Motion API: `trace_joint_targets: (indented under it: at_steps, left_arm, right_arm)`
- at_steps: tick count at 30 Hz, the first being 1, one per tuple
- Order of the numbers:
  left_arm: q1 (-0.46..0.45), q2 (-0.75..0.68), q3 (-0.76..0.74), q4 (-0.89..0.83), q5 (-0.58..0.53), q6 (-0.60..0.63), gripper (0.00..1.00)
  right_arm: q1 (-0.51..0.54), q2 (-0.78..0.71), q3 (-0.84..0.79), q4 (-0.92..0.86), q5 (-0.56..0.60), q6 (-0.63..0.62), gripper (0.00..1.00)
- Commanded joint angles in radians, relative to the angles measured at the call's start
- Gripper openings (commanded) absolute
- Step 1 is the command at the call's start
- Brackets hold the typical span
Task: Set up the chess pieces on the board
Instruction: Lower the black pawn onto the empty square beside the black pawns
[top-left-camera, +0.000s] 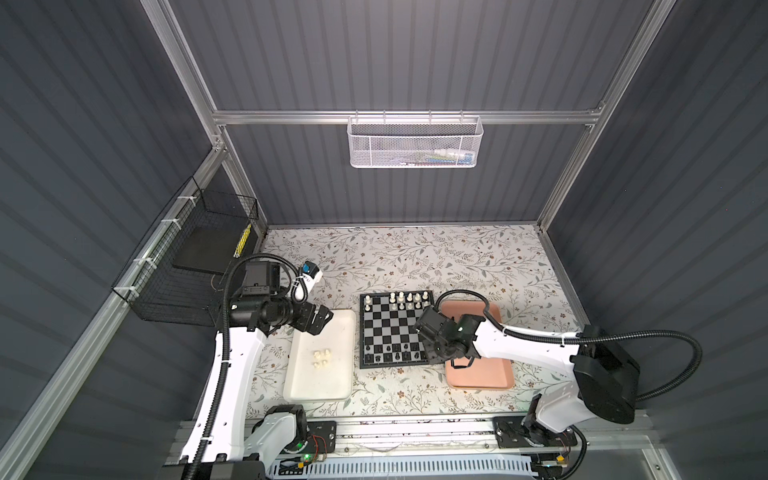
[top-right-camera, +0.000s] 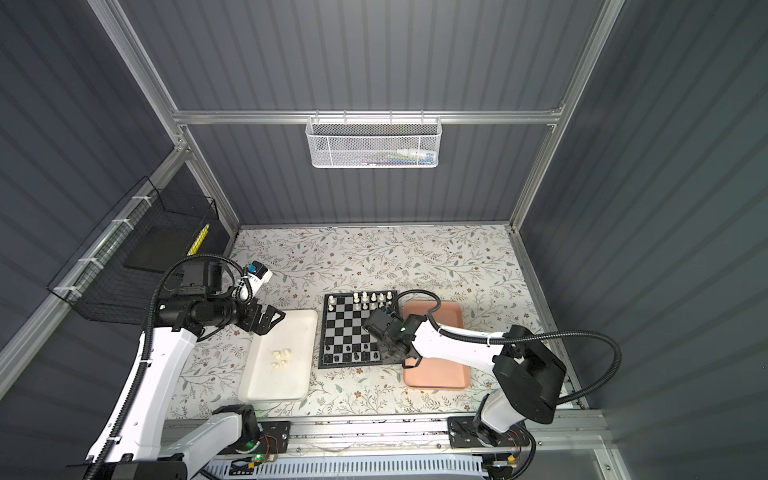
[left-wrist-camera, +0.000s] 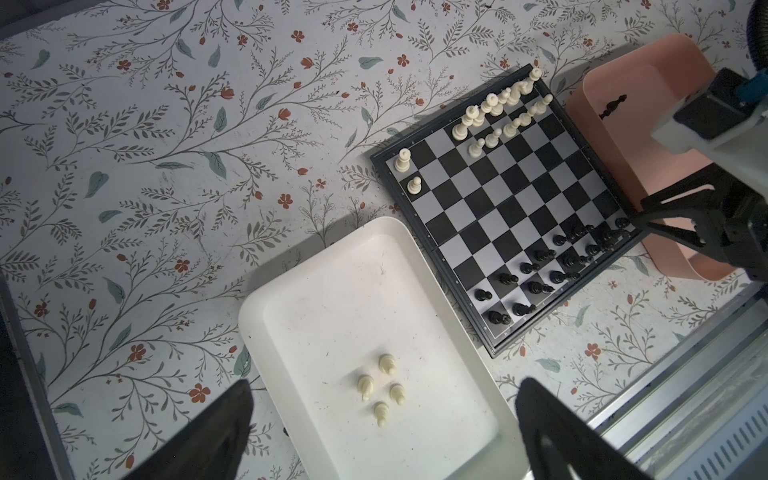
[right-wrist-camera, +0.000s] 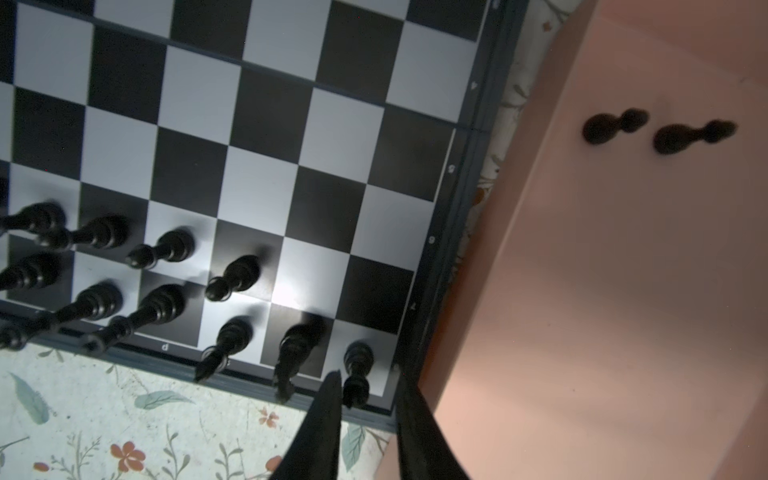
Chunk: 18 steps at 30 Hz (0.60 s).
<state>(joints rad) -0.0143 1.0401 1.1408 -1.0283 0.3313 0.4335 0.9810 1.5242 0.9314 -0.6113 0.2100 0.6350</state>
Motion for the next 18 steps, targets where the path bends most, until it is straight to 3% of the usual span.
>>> trace_joint_targets:
  at_steps: [1,18]
  left_arm:
    - [-0.007,-0.013,0.013,-0.023,0.020,-0.016,1.00]
    - [-0.007,-0.017,0.037,-0.054,0.006,0.006,0.99]
  right_arm:
    - [0.005,-0.029,0.030,-0.046,0.027,-0.010,0.27]
    - [-0.020,-0.123,0.112,-0.092,0.027,-0.062,0.29]
